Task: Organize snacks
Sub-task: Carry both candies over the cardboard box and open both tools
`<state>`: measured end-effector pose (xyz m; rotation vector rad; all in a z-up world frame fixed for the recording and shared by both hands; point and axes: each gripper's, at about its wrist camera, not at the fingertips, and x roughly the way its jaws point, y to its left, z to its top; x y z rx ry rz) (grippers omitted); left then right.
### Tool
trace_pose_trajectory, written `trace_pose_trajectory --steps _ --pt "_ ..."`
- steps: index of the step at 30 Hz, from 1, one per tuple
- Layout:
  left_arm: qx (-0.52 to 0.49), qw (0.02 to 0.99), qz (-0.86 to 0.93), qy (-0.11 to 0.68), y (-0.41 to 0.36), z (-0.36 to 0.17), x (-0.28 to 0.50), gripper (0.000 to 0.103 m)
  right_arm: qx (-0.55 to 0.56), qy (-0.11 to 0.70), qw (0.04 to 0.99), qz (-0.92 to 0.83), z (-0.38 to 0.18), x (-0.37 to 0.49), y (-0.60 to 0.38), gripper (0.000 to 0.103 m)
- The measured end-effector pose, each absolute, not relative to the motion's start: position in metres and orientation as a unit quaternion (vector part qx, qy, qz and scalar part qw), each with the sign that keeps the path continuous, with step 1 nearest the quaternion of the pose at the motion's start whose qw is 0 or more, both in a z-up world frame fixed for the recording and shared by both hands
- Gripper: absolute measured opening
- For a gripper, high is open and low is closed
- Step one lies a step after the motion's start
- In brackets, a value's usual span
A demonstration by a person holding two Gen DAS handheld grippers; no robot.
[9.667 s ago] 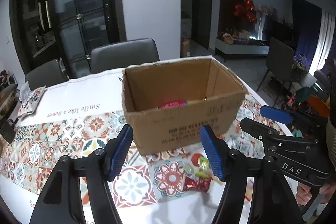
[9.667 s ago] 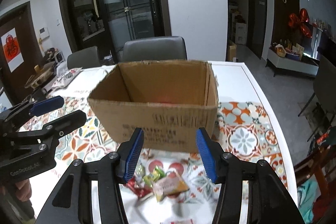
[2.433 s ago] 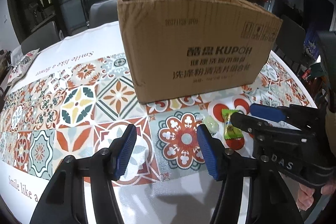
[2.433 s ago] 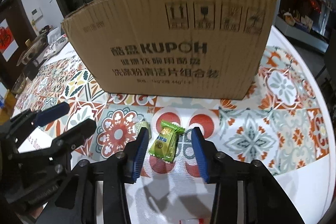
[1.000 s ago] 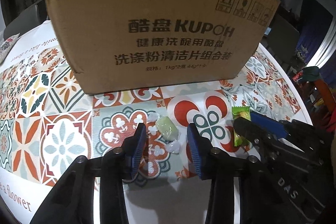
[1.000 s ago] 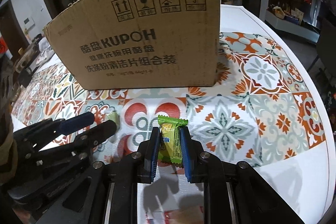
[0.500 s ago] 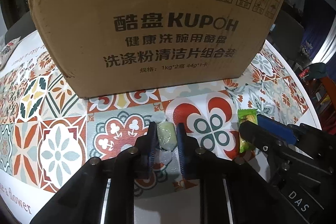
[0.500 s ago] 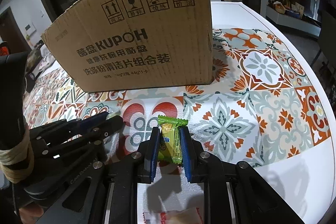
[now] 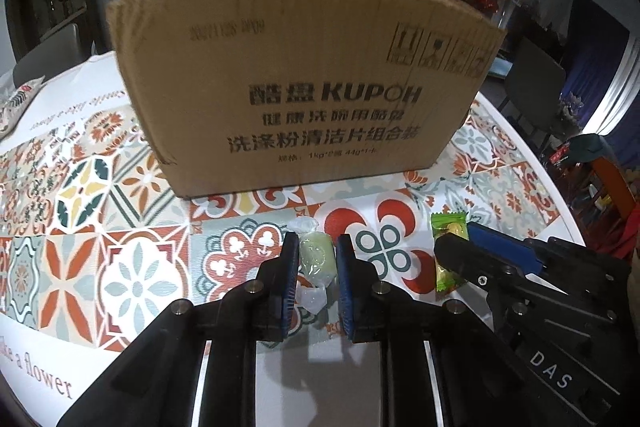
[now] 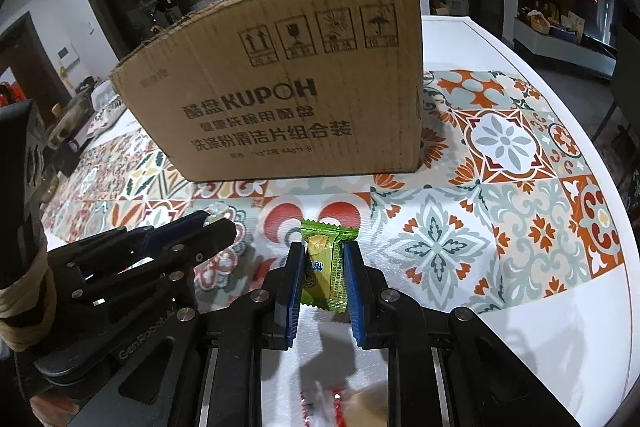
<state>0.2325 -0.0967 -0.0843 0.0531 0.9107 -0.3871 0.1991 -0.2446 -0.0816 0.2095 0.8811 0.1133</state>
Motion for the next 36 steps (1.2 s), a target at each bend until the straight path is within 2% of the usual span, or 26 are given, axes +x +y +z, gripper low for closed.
trace_pose_trajectory --steps 18,36 --pt "0.017 0.908 -0.196 0.369 -0.067 -0.009 0.217 0.019 0.079 0.369 0.925 0.055 -0.015 0.184 -0.229 0.021" --pt "0.030 0.923 -0.197 0.328 -0.067 0.045 0.242 0.019 0.047 0.321 0.944 0.056 0.047 0.207 -0.229 0.021"
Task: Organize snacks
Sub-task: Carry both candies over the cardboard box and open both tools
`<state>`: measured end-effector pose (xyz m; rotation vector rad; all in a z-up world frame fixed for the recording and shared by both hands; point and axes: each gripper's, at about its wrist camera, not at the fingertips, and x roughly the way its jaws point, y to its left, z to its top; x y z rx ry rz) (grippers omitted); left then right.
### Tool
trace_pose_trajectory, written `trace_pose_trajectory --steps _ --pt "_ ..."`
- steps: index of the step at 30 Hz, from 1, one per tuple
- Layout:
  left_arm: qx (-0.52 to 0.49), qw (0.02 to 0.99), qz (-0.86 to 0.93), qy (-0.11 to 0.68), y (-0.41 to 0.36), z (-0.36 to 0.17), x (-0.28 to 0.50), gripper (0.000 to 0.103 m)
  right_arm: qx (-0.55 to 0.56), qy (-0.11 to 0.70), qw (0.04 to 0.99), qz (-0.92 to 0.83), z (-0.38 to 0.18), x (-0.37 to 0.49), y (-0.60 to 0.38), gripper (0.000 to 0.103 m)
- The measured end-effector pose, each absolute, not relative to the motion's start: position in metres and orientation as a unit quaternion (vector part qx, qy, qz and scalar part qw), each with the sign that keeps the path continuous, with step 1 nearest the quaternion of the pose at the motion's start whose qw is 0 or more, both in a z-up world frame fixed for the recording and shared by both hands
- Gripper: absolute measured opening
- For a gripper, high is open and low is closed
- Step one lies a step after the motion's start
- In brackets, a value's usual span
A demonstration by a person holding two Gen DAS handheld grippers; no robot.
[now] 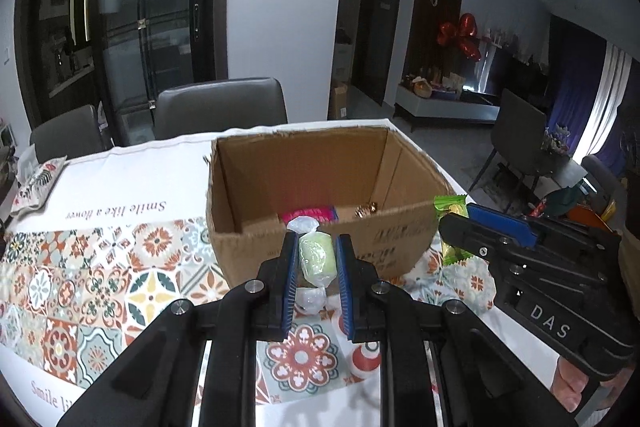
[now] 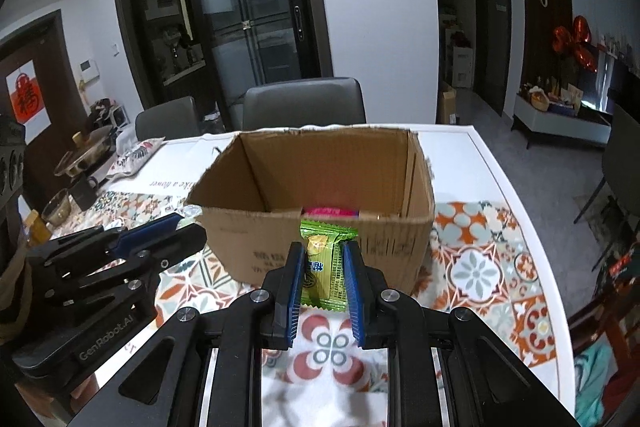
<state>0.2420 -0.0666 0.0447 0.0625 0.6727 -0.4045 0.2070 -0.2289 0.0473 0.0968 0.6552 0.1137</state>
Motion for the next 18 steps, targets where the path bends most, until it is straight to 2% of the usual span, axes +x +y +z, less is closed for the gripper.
trace_pose_trajectory --steps 18 --pt "0.031 0.919 -0.183 0.348 -0.076 0.062 0.313 0.019 0.032 0.339 0.939 0.050 0.072 0.278 -0.235 0.021"
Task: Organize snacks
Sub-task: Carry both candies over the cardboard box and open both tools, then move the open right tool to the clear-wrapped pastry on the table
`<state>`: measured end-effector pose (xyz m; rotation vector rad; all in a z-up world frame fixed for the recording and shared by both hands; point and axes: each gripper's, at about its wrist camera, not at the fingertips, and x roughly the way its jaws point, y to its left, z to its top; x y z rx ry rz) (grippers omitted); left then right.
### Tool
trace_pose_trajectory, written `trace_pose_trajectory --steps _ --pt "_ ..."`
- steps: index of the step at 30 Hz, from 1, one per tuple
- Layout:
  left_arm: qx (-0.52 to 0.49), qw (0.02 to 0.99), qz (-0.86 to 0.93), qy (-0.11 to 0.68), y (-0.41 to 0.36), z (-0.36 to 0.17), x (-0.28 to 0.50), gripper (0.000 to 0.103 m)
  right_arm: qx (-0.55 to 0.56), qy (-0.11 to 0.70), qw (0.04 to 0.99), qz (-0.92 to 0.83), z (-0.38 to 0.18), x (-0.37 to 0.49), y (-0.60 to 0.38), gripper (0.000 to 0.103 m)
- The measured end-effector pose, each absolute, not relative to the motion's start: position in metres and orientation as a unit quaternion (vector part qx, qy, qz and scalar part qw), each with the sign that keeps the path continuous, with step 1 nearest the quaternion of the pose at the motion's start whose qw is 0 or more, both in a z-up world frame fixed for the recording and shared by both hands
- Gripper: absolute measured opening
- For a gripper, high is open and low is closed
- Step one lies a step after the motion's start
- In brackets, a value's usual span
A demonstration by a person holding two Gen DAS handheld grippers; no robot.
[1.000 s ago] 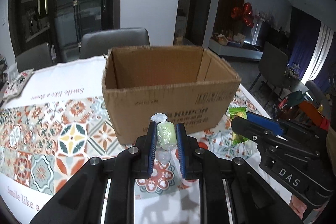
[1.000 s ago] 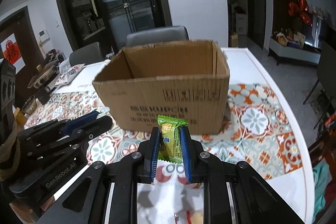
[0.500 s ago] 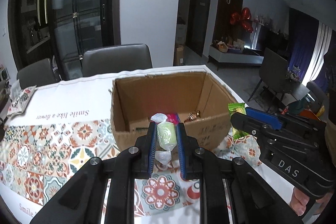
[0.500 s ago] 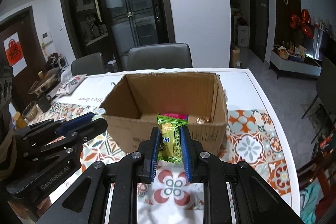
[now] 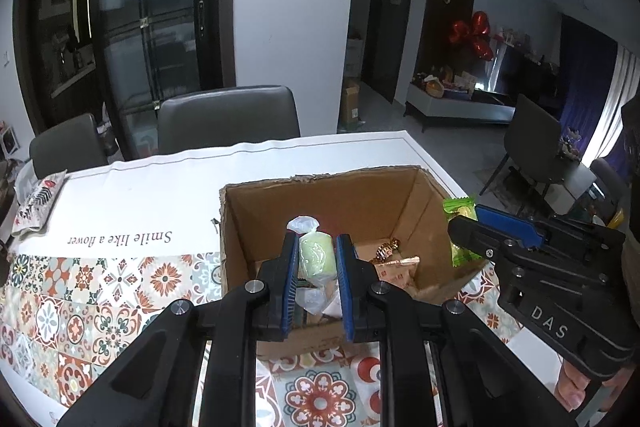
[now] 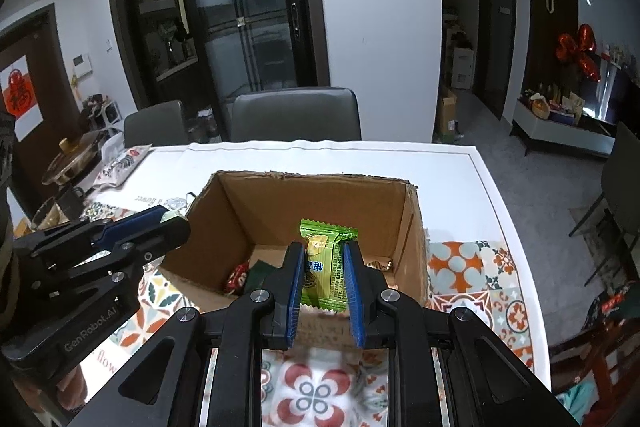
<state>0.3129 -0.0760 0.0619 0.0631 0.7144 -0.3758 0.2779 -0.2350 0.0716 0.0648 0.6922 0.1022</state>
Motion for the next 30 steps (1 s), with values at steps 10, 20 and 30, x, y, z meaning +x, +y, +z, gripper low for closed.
trace_pose_trajectory --steps 10,20,30 --pt "0.035 0.926 -0.141 0.349 -0.075 0.060 0.324 0.049 0.043 0.359 0.932 0.036 0.064 0.302 -0.244 0.055" --pt "0.042 0.934 -0.152 0.321 -0.071 0.053 0.266 0.050 0.021 0.335 0.942 0.029 0.051 0.249 -0.246 0.055" --pt "0.050 0.928 -0.174 0.324 -0.078 0.028 0.203 0.051 0.019 0.331 0.942 0.042 0.029 0.182 -0.250 0.055"
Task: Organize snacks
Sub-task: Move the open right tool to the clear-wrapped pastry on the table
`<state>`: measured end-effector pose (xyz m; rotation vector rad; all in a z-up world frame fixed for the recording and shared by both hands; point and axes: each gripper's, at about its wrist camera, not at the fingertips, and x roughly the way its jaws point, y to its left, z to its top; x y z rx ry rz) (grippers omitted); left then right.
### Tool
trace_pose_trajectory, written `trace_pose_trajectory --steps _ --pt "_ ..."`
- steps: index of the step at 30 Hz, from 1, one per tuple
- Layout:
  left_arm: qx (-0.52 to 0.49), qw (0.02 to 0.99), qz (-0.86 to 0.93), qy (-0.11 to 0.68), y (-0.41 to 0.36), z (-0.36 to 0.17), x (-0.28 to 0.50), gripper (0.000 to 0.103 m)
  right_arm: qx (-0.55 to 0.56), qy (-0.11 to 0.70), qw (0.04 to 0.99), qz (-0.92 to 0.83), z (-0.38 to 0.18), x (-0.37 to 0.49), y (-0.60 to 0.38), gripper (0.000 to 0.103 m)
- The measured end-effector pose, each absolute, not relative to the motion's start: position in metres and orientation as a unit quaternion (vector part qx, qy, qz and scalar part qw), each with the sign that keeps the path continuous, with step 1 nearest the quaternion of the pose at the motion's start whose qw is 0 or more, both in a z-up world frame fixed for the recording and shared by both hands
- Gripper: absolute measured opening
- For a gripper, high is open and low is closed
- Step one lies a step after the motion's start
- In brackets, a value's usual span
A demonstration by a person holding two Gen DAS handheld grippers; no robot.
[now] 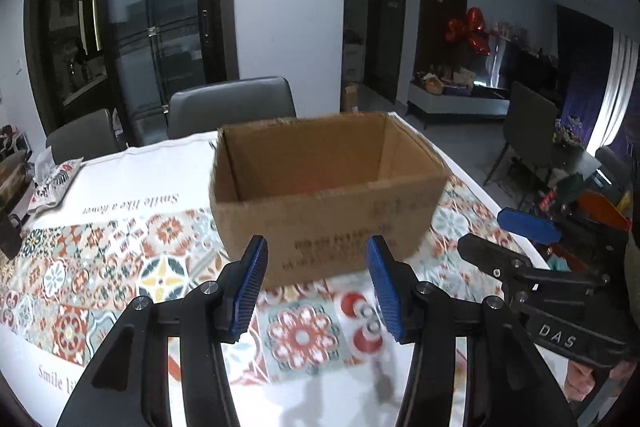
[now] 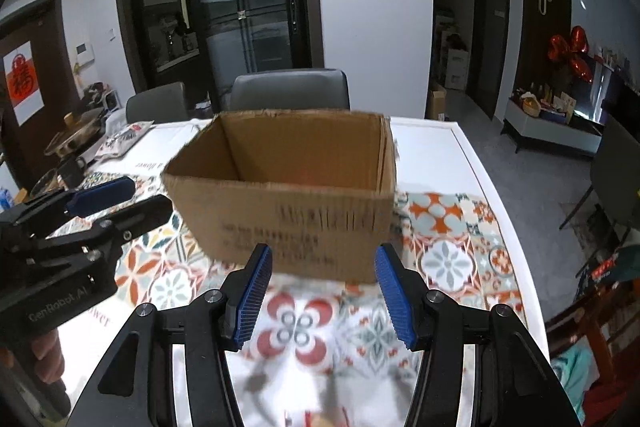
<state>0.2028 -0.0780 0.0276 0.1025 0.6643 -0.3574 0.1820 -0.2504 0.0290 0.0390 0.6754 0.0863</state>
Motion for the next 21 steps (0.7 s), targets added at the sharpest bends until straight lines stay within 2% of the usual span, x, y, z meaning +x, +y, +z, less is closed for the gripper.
trace_pose_trajectory --steps 10,17,21 --pt "0.039 0.907 -0.187 0.376 -0.087 -0.011 0.162 0.051 0.030 0.358 0.932 0.052 -0.004 0.139 -0.258 0.055" --pt "0.037 0.897 -0.174 0.405 -0.085 -0.036 0.142 0.052 0.031 0.408 0.909 0.078 -0.040 0.127 -0.255 0.055" --pt "0.038 0.884 -0.174 0.432 -0.083 -0.056 0.138 0.052 0.030 0.430 0.898 0.090 -0.059 0.121 -0.250 0.059"
